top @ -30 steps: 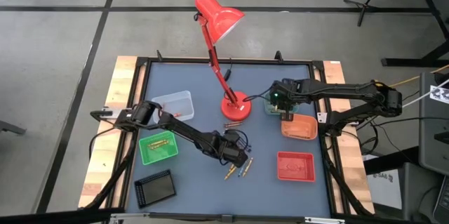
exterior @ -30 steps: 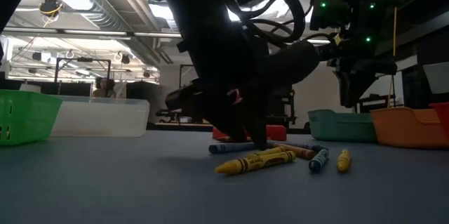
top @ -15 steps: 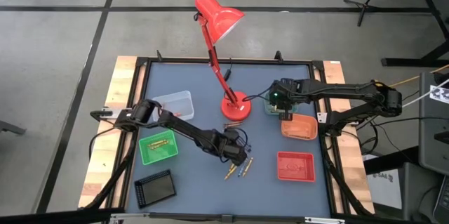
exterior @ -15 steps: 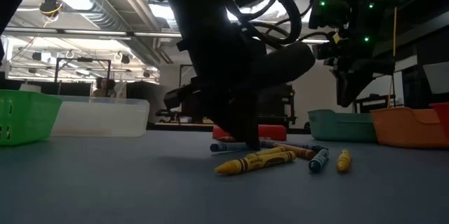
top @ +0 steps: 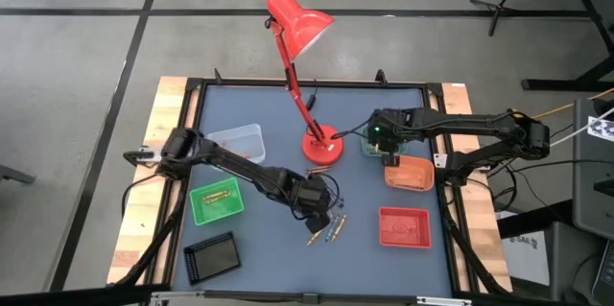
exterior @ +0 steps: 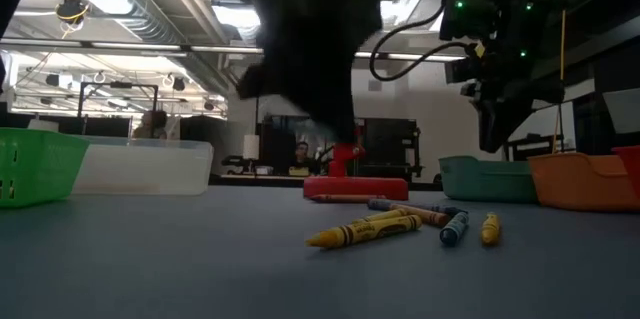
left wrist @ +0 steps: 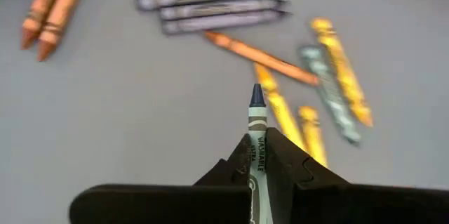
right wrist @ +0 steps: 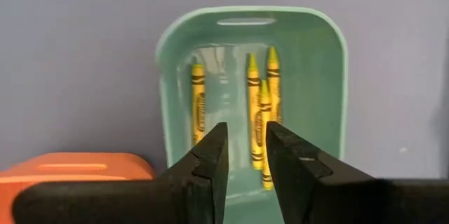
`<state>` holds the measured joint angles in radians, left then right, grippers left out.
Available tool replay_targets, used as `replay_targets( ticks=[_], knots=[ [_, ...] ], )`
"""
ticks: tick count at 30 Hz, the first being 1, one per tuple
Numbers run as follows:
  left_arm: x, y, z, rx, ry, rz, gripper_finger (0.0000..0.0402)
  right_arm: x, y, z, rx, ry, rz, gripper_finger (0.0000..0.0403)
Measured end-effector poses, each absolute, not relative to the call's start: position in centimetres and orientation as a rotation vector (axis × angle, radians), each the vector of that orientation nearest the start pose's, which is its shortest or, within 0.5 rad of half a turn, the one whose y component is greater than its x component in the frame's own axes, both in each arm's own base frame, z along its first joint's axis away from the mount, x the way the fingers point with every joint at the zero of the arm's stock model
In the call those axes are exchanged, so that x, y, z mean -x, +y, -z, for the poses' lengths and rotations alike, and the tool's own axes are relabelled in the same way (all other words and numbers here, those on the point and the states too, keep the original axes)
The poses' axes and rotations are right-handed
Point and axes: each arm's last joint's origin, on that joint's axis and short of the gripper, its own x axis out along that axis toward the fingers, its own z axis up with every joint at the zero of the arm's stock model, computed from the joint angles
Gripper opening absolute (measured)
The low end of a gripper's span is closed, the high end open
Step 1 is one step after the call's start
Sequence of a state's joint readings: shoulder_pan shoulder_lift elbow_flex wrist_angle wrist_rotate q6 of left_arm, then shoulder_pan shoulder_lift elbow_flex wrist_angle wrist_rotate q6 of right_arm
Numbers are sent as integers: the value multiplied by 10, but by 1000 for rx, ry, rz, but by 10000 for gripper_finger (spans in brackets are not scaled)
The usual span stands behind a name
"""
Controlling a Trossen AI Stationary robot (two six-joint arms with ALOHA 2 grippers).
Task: Sort crayons
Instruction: Put the blue crayon into the black bin
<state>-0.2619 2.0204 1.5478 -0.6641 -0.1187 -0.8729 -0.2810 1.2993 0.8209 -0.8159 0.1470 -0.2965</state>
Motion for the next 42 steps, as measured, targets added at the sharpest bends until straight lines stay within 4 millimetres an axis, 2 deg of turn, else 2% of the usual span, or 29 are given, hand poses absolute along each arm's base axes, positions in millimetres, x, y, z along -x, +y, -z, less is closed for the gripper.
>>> replay_targets(
  ticks=[6, 10, 13, 16, 22, 26, 31, 36, 42],
  knots=[
    [-389, -117, -243, 568, 1056, -158, 4, -212, -64, -206, 141, 1327, 142, 94],
    [-367, -129, -273, 563, 1035, -91, 4, -212, -64, -206, 142, 1326, 142, 94],
    [-346, -142, -290, 548, 1061, -63, 4, -212, -65, -206, 142, 1324, 143, 94],
    [-325, -159, -296, 544, 1119, -66, 4, -212, -65, -206, 142, 1324, 143, 94],
    [-284, -200, -292, 509, 1272, -94, 4, -212, -64, -206, 132, 1319, 131, 94],
    [-261, -225, -288, 516, 1298, -124, 4, -215, -61, -206, 72, 1279, 48, 94],
    [-230, -250, -272, 524, 1351, -161, 4, -227, -45, -209, 94, 1175, -44, 94],
    [-203, -263, -251, 492, 1406, -209, 4, -244, -19, -216, 183, 1018, -127, 94],
    [-182, -264, -223, 434, 1450, -254, 4, -259, 14, -227, 260, 818, -222, 94]
  ],
)
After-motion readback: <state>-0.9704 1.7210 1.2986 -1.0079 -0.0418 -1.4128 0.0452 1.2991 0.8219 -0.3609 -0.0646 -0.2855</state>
